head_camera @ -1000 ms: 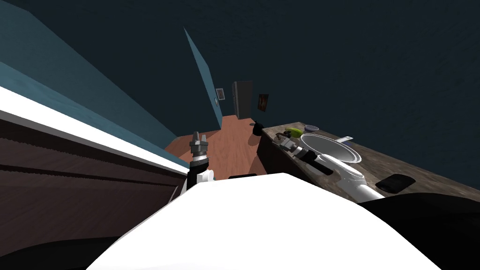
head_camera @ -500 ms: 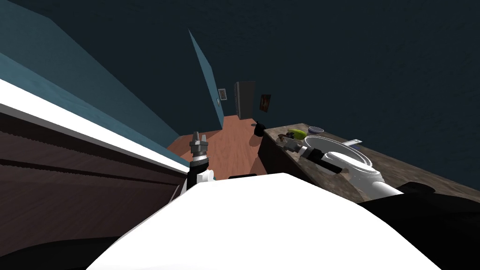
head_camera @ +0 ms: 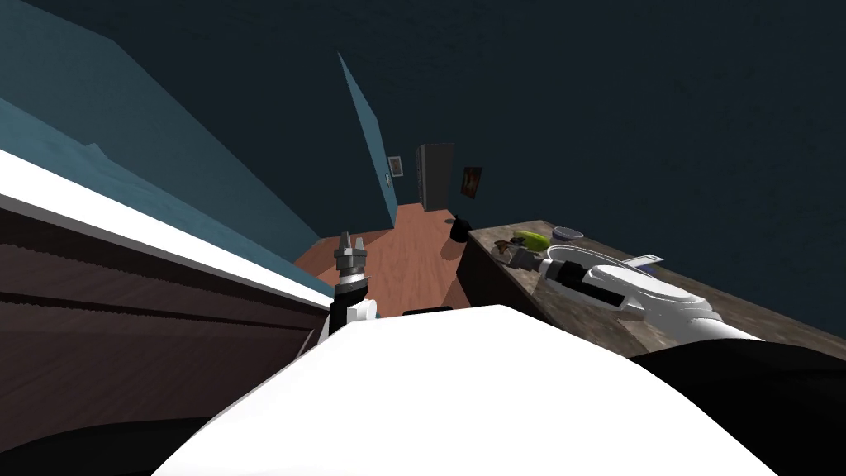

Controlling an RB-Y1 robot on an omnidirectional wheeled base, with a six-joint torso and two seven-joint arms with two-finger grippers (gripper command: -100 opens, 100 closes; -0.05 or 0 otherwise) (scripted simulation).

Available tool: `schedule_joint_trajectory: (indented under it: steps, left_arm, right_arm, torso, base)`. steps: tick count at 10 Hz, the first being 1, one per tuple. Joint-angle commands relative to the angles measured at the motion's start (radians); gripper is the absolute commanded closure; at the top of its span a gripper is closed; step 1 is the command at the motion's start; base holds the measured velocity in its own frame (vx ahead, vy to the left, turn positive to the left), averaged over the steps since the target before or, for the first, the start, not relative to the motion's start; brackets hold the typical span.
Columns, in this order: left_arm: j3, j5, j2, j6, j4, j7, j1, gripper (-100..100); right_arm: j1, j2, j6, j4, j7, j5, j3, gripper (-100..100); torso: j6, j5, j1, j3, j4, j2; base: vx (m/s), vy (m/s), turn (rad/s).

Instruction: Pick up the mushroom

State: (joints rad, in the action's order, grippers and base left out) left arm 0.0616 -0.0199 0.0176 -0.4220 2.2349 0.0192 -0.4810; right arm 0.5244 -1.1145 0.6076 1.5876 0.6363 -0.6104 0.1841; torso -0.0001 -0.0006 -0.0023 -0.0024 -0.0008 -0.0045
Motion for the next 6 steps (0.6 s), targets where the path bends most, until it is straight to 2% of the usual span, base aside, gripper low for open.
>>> schedule_joint_trajectory:
  steps: [1,2,4,5,6]
  left_arm:
    - [0.0,0.0,0.0,0.0,0.0,0.0,0.0,0]
    - [0.0,0.0,0.0,0.0,0.0,0.0,0.0,0]
    - [0.0,0.0,0.0,0.0,0.0,0.0,0.0,0]
    - [0.0,0.0,0.0,0.0,0.0,0.0,0.0,0]
    - [0.0,0.0,0.0,0.0,0.0,0.0,0.0,0]
  right_arm:
    - [0.023,-0.05,-0.002,-0.048,0.008,-0.035,0.006,-100]
    - [0.023,-0.063,-0.002,-0.048,0.008,-0.035,0.006,-100]
    - [0.053,-0.127,-0.006,-0.107,0.018,-0.081,0.005,-100]
    - [0.053,-0.138,-0.006,-0.107,0.018,-0.081,0.005,-100]
    - [0.067,-0.17,-0.007,-0.134,0.022,-0.103,0.003,-100]
  torso:
    - [0.0,0.0,0.0,0.0,0.0,0.0]
    - [0.0,0.0,-0.001,-0.002,-0.001,-0.003]
    - [0.0,0.0,-0.001,-0.001,0.0,-0.001]
    - [0.0,0.0,-0.001,-0.001,0.0,-0.002]
    - [0.0,0.0,0.0,-0.001,0.0,-0.001]
  base:
    - [0.116,-0.032,0.103]
    - [0.088,-0.026,0.04]
    - [0.08,-0.03,0.087]
    - [0.075,-0.024,0.025]
    - [0.074,-0.031,0.047]
